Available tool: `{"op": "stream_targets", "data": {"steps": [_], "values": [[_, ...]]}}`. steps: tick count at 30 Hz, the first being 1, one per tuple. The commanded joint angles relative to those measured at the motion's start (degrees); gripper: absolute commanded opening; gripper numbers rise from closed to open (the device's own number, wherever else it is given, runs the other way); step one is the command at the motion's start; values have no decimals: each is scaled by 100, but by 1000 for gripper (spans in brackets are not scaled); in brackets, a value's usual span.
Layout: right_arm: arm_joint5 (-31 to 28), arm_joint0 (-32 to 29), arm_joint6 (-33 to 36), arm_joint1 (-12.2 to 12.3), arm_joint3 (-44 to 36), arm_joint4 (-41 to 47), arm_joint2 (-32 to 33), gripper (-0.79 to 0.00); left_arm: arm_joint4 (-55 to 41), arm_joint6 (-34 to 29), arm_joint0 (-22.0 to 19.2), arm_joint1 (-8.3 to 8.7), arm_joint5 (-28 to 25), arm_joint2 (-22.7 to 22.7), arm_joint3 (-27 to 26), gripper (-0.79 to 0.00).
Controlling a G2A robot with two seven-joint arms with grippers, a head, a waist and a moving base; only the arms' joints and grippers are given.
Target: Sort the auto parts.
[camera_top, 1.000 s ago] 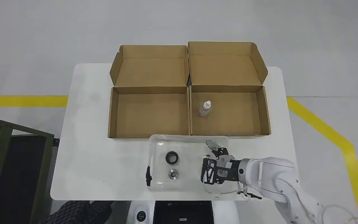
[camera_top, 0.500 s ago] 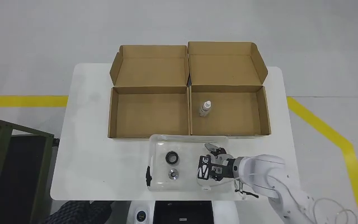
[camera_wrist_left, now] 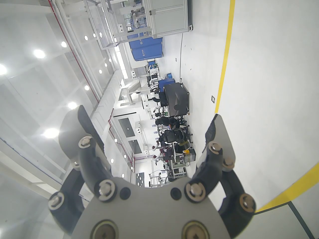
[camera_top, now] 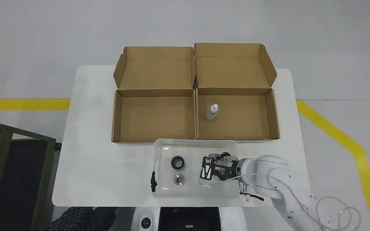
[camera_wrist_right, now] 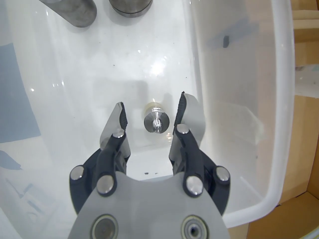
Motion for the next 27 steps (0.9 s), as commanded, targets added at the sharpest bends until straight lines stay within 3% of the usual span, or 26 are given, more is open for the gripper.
{"op": "stream_targets", "data": {"steps": [1, 3, 4, 12, 27], "values": [[6, 25, 14, 0, 11, 15, -20, -579, 0, 0, 0, 0, 0, 0, 0, 0], [-6, 44, 29, 2, 20, 27, -39, -757, 0, 0, 0, 0, 0, 0, 0, 0], [-11, 52, 35, 3, 21, 33, -48, -785, 0, 0, 0, 0, 0, 0, 0, 0], [-103, -35, -276, 49, -159, 153, 99, -785, 0, 0, 0, 0, 0, 0, 0, 0], [-534, -411, -2130, 176, -242, 287, 746, -785, 0, 0, 0, 0, 0, 0, 0, 0]]}}
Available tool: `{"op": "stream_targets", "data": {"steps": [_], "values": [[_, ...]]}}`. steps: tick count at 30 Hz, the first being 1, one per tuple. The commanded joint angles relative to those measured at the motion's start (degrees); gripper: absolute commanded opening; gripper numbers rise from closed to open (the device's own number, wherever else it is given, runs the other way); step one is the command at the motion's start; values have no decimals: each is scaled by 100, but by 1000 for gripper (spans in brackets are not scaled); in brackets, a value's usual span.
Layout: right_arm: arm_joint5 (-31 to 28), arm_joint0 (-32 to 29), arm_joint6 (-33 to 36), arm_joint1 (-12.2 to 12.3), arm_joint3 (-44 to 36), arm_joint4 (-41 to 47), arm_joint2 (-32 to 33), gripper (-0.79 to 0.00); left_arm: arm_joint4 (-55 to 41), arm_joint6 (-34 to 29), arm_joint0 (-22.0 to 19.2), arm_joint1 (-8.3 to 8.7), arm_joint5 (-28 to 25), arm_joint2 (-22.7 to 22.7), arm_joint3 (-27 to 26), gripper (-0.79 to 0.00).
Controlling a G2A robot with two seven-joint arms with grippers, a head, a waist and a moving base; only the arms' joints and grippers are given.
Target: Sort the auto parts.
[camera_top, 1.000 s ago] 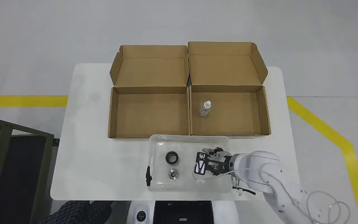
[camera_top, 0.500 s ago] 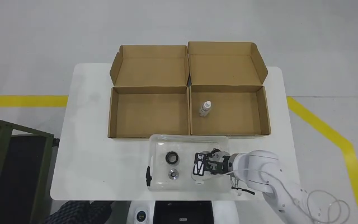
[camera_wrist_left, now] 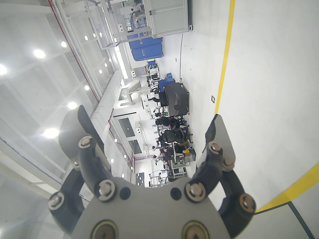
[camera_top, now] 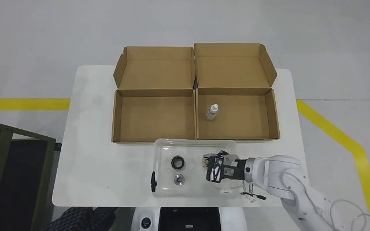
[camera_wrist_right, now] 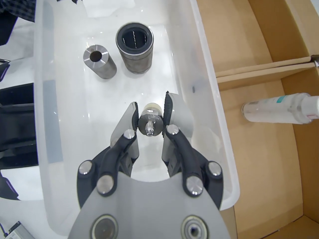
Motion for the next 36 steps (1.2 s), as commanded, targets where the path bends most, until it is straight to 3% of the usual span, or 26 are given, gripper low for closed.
{"op": "stream_targets", "data": {"steps": [1, 16, 36], "values": [[-44, -22, -282, 7, 4, 24, 49, -785, 0, 0, 0, 0, 0, 0, 0, 0], [-218, -249, -2978, 41, 526, 271, 684, -785, 0, 0, 0, 0, 0, 0, 0, 0], [-579, -355, -4501, 78, 838, 994, 1557, -785, 0, 0, 0, 0, 0, 0, 0, 0]]}}
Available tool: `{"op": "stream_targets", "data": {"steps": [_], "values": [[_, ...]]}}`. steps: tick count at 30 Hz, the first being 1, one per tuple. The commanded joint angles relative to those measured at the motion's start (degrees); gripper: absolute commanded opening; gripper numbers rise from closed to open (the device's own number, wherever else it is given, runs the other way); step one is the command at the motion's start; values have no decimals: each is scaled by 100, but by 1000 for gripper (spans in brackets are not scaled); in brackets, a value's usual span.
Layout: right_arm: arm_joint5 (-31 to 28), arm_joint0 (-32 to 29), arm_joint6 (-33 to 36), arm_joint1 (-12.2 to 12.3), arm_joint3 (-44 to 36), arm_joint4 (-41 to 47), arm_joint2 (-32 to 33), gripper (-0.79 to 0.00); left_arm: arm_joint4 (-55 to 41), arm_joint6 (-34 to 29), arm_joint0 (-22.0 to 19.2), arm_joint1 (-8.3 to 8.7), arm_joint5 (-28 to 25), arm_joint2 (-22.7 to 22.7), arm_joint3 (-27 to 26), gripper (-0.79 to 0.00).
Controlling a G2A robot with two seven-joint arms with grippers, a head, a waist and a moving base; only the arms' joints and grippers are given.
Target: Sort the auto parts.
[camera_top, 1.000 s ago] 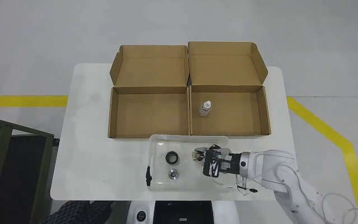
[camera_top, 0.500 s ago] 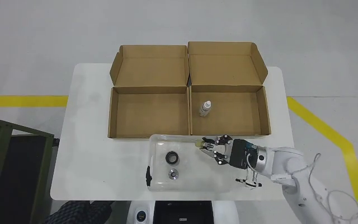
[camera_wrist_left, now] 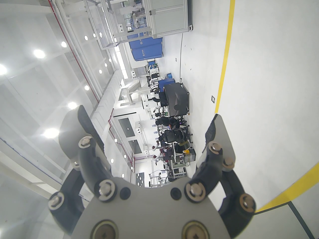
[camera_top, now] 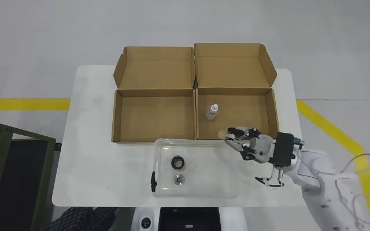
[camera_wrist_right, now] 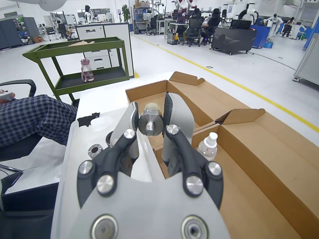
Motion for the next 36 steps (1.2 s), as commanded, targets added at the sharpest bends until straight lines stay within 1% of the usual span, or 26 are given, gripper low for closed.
{"op": "stream_targets", "data": {"steps": [1, 9, 17, 30, 33, 36], "values": [[-26, -15, -40, 3, -17, 39, 67, -785, 0, 0, 0, 0, 0, 0, 0, 0], [63, 59, -37, -10, -32, 138, 131, -785, 0, 0, 0, 0, 0, 0, 0, 0], [278, 238, 345, -27, 72, 77, 40, -785, 0, 0, 0, 0, 0, 0, 0, 0], [665, 712, 1519, -34, 447, 8, -118, -785, 0, 0, 0, 0, 0, 0, 0, 0], [746, 759, 1916, -24, 508, 37, -118, -785, 0, 0, 0, 0, 0, 0, 0, 0], [774, 856, 2498, -11, 616, 210, -154, -785, 0, 0, 0, 0, 0, 0, 0, 0]]}}
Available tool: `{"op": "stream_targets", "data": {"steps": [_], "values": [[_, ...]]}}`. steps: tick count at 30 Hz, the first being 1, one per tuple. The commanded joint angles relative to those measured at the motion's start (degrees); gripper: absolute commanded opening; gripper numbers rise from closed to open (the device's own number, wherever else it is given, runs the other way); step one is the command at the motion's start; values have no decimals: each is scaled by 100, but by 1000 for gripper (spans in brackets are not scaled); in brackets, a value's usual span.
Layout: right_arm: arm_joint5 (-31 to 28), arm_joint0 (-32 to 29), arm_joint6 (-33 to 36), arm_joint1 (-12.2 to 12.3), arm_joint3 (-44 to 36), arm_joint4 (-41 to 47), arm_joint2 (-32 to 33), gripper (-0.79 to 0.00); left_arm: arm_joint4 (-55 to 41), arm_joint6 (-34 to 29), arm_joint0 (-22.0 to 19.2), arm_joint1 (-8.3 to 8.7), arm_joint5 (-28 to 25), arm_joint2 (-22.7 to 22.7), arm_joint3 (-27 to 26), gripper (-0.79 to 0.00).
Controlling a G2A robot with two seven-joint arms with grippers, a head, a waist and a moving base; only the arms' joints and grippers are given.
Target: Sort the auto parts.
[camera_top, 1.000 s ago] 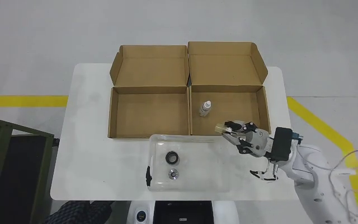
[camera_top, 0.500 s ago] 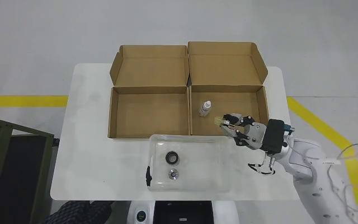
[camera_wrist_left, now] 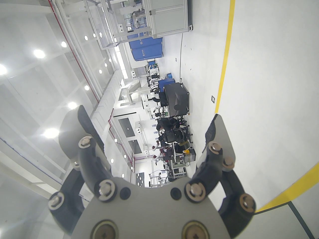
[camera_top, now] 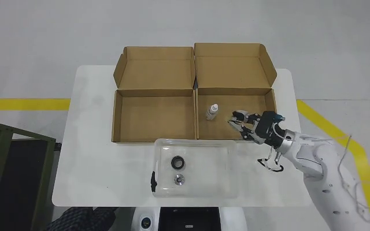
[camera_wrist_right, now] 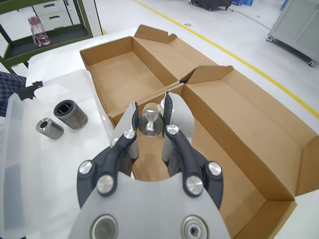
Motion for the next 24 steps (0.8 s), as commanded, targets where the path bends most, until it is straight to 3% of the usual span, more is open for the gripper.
{"op": "stream_targets", "data": {"steps": [1, 9, 24], "values": [[-12, 115, 455, 10, 92, 145, -30, -785, 0, 0, 0, 0, 0, 0, 0, 0], [208, 785, 1796, 0, 423, 350, -396, -785, 0, 0, 0, 0, 0, 0, 0, 0], [561, 1789, 2887, -122, 1092, 423, -1283, -785, 0, 0, 0, 0, 0, 0, 0, 0]]}}
